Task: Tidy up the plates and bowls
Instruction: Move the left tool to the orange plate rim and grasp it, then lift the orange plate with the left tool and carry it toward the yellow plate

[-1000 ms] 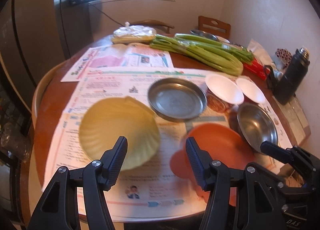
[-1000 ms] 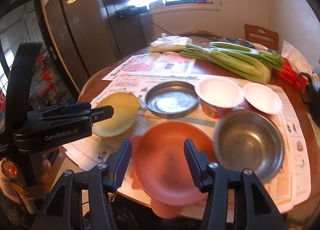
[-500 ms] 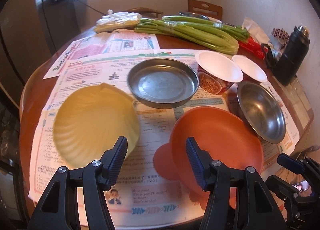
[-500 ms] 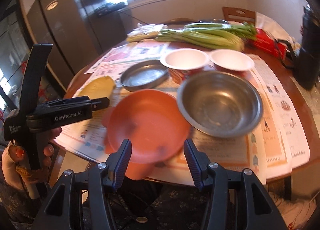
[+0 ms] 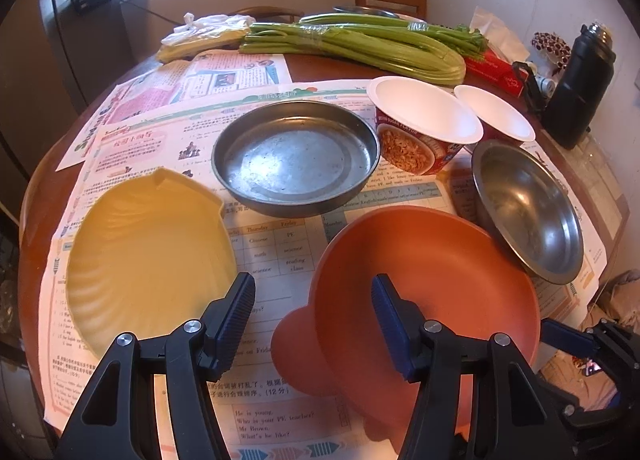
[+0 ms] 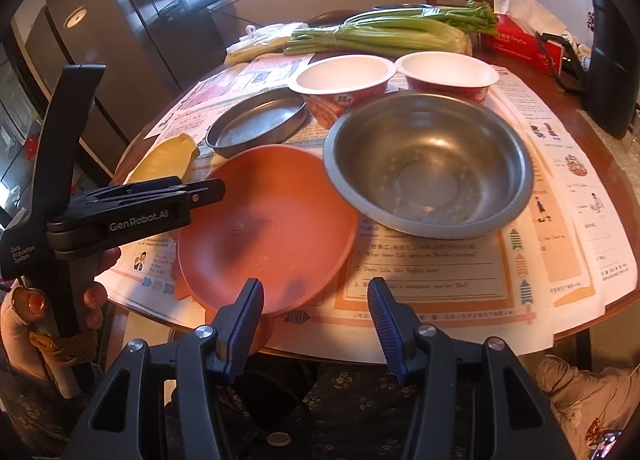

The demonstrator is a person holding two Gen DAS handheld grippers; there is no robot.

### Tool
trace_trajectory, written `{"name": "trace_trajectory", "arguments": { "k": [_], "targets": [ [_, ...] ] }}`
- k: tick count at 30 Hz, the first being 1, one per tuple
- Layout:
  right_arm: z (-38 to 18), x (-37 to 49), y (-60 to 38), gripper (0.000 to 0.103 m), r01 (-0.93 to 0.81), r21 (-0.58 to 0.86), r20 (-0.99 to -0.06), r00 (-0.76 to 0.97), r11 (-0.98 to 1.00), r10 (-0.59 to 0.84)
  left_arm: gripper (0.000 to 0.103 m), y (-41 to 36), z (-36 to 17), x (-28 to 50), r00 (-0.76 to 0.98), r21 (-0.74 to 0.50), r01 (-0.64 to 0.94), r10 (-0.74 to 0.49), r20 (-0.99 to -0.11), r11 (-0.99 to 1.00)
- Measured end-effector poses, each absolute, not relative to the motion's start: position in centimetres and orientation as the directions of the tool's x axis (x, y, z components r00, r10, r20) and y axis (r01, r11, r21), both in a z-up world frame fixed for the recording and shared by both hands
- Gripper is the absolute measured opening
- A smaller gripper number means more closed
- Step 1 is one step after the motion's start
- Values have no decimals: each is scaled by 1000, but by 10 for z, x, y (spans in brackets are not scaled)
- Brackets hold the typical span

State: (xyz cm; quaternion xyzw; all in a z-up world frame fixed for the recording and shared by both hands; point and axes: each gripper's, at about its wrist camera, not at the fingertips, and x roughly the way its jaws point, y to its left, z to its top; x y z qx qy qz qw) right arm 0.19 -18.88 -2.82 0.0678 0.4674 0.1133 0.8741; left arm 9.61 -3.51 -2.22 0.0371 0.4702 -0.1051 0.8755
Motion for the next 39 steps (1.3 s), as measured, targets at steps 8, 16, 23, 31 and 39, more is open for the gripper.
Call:
{"name": "trace_trajectory", "arguments": {
  "k": [8,16,23,31,39],
  "targets": [
    [-35,10,-180,54,-152,223,-810,521,963,269,58,-44,-26,95,543,-21,247,-156,-825,969],
    [-39,15,-167,54,-178,194,-822,507,965,259,46,-53,-28,86,577,15,263,-145,-804,965],
    [-39,15,-162,56,-187,187,-827,500,964,257,46,-52,-27,81,557,-21,272,-175,-812,962],
    [-35,16,-157,56,-202,191,-823,500,961,269,46,-40,-16,72,565,-50,257,-192,-802,965],
    [-24,17,-141,56,-251,181,-810,511,951,289,46,-24,-3,66,584,-60,228,-186,-790,972]
  ]
}}
